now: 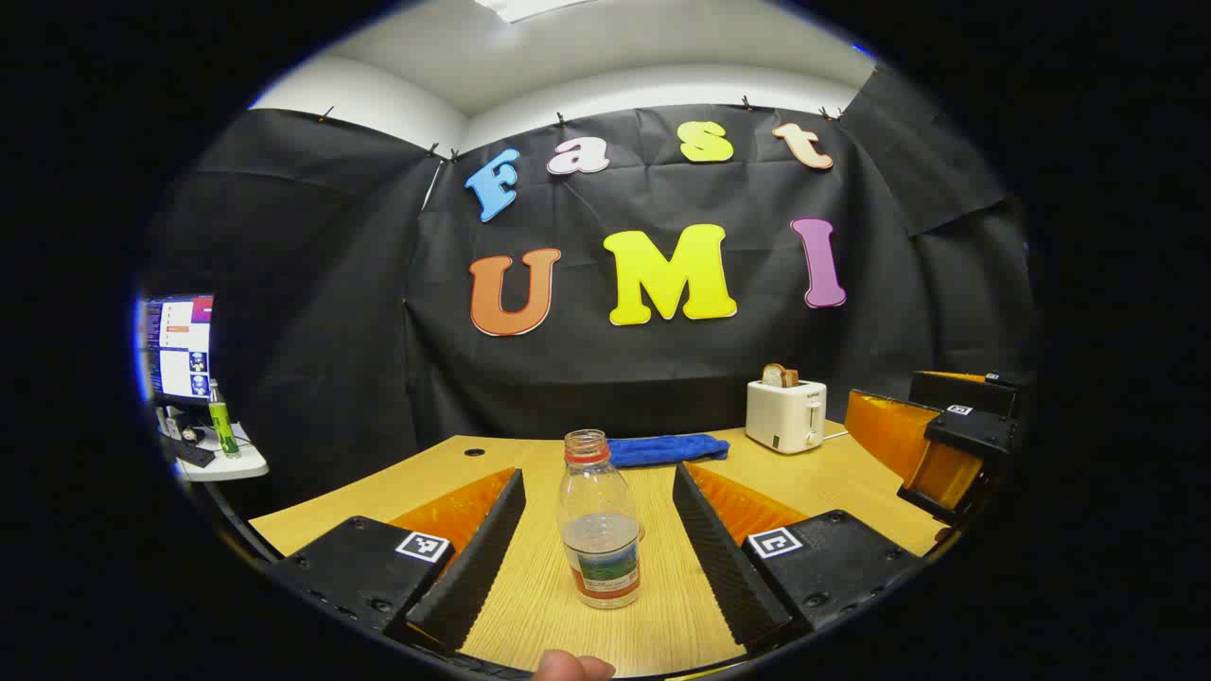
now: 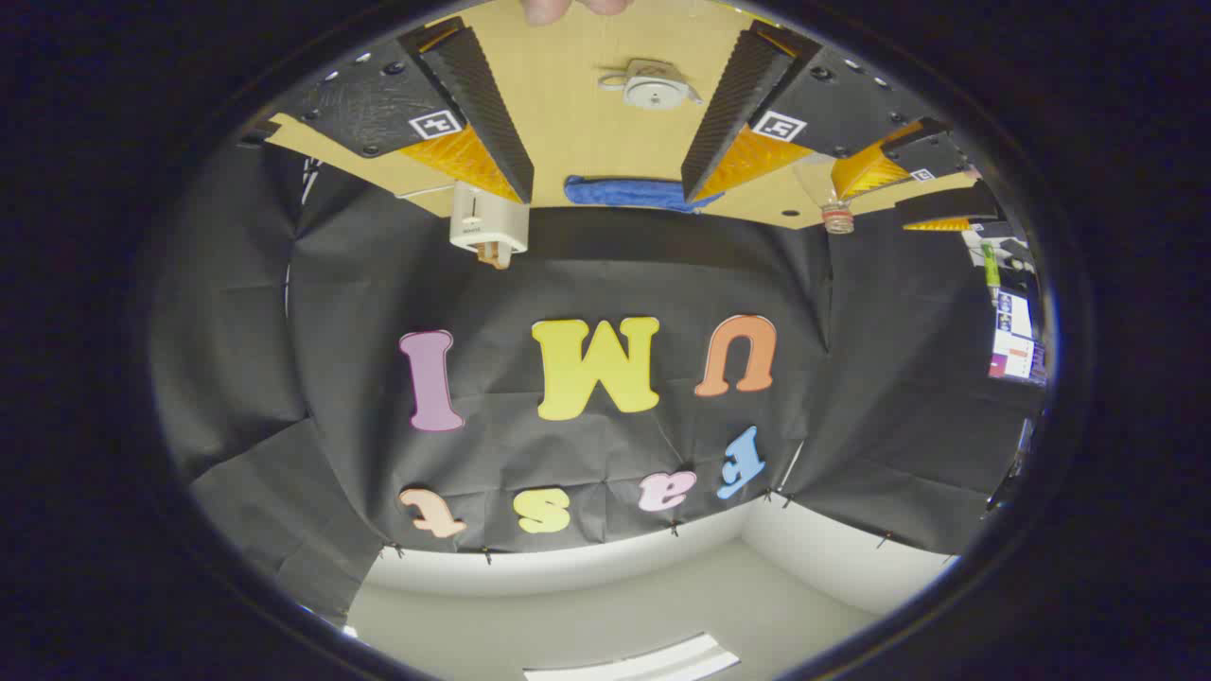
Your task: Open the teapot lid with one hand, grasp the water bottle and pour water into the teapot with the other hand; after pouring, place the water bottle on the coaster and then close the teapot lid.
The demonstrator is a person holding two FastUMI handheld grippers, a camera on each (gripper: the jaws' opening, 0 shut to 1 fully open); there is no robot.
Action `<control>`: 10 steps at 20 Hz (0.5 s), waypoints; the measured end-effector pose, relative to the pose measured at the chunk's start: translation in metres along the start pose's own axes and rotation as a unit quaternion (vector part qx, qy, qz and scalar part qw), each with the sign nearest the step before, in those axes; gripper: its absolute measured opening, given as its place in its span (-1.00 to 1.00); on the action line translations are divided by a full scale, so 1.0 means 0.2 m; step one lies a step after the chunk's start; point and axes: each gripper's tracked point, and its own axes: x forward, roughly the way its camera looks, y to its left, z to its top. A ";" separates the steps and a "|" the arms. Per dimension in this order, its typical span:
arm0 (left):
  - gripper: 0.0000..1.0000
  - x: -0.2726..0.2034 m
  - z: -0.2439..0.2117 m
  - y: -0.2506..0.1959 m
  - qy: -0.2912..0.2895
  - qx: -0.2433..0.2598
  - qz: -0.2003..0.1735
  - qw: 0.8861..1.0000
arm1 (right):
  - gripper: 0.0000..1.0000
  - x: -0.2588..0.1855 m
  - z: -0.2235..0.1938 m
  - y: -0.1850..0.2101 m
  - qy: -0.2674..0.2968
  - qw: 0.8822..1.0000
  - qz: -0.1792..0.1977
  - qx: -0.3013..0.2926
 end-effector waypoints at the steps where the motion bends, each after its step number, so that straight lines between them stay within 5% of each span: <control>1: 0.96 0.00 -0.01 0.00 0.002 0.000 0.001 1.000 | 0.90 0.00 -0.01 0.00 0.002 1.000 0.000 -0.001; 10: 0.96 0.00 -0.03 0.01 0.014 -0.001 0.001 1.000 | 0.90 0.02 -0.02 -0.03 0.006 1.000 -0.007 0.001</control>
